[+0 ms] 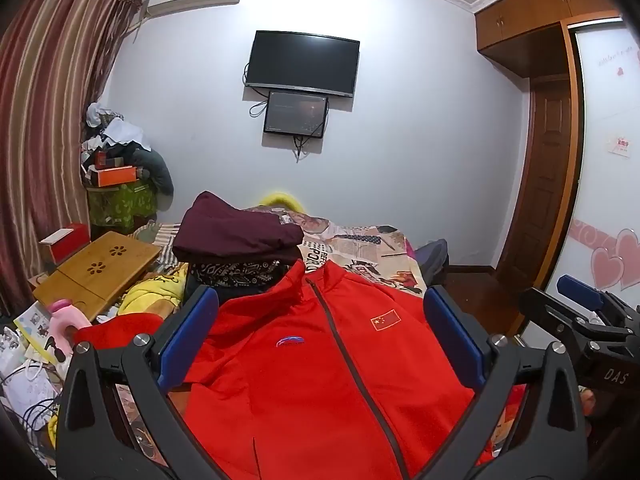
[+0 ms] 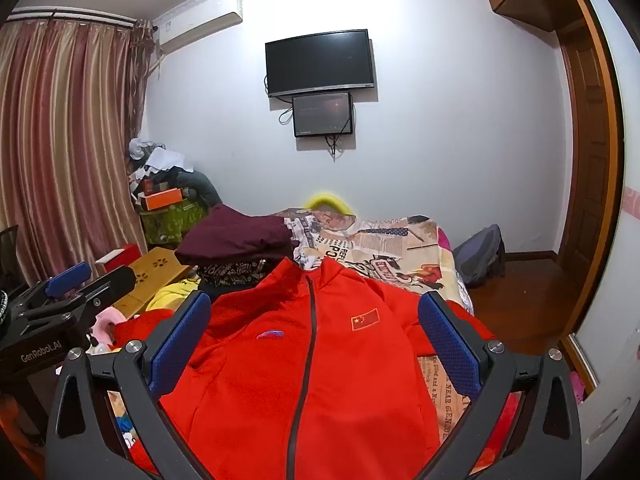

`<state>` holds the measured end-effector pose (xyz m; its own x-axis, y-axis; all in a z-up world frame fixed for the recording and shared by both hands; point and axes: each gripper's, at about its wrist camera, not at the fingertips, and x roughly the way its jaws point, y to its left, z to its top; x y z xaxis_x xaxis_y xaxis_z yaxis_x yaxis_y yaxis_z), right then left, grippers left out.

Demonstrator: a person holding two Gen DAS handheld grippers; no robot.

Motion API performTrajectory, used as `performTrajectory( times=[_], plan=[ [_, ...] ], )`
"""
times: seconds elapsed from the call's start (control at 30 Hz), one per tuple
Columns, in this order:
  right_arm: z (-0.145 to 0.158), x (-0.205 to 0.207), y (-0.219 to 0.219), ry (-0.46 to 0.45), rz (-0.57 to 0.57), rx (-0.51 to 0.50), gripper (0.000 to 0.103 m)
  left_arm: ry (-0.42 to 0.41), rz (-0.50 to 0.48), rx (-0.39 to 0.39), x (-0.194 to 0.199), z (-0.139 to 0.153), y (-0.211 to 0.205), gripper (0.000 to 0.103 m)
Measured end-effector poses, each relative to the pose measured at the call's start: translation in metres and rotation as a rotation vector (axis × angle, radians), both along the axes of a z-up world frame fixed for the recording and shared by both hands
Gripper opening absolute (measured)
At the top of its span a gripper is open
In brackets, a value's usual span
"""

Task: Fold large clothes

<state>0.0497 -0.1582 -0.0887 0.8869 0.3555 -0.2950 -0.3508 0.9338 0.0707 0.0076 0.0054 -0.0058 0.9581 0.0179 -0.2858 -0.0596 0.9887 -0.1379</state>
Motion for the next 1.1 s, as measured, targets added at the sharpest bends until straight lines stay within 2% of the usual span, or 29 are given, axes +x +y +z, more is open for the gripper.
performTrajectory(
  times=[1.1],
  plan=[
    [0.0015,0.0000,0.0045,0.007,0.007,-0.007,0.103,0.004,0.007,-0.005,0.0017,-0.0009,0.0008,0.103]
  ],
)
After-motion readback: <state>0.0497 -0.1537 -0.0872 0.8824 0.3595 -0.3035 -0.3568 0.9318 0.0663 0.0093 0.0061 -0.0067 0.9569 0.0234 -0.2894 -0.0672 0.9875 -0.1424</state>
